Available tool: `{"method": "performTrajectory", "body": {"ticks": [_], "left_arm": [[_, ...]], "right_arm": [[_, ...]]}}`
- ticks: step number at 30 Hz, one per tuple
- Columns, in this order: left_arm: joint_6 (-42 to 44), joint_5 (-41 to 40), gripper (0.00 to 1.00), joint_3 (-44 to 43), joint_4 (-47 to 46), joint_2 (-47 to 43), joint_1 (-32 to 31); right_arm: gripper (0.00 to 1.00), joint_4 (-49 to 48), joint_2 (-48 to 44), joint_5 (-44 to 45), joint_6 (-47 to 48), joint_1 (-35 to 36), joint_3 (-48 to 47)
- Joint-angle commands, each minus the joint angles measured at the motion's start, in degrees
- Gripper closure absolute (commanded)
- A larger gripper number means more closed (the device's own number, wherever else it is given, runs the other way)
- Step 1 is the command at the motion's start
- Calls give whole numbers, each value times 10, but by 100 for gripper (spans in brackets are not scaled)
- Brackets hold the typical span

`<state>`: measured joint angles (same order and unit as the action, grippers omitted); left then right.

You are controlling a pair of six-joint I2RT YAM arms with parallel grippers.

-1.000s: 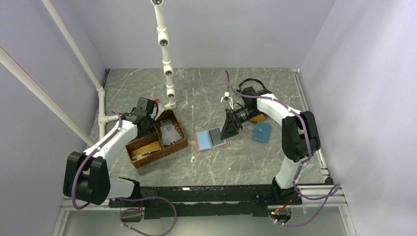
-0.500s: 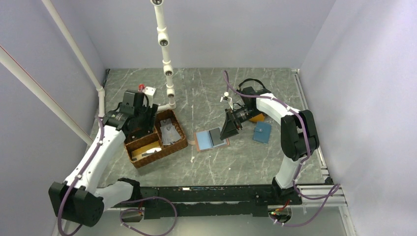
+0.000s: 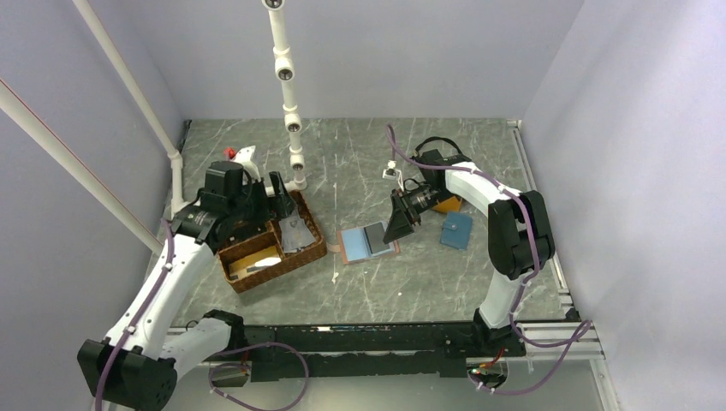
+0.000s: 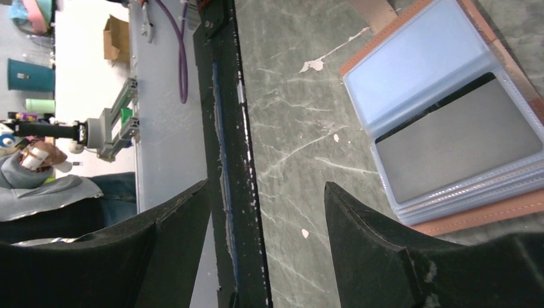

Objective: Take the credit cards out of the card holder

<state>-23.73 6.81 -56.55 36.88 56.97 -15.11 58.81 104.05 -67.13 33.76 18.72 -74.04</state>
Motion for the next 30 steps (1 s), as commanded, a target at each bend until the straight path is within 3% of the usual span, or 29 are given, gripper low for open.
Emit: {"method": "performTrajectory", "body": {"ticks": [1, 8, 13, 21, 30], "left_arm": [[-85, 93, 7, 12, -76, 22, 2], [-154, 215, 6, 10, -143, 96, 2], [-215, 309, 17, 30, -242, 140, -4], [-263, 295, 18, 49, -333, 188, -61], [-304, 263, 33, 48, -399, 273, -126]], "right_arm": [[33, -40, -3, 33, -27, 3, -9], [32, -86, 1, 85, -80, 4, 1], [32, -117, 13, 130, -121, 4, 3], [33, -155, 38, 153, -174, 4, 5], [39, -193, 50, 203, -222, 4, 15]]}}
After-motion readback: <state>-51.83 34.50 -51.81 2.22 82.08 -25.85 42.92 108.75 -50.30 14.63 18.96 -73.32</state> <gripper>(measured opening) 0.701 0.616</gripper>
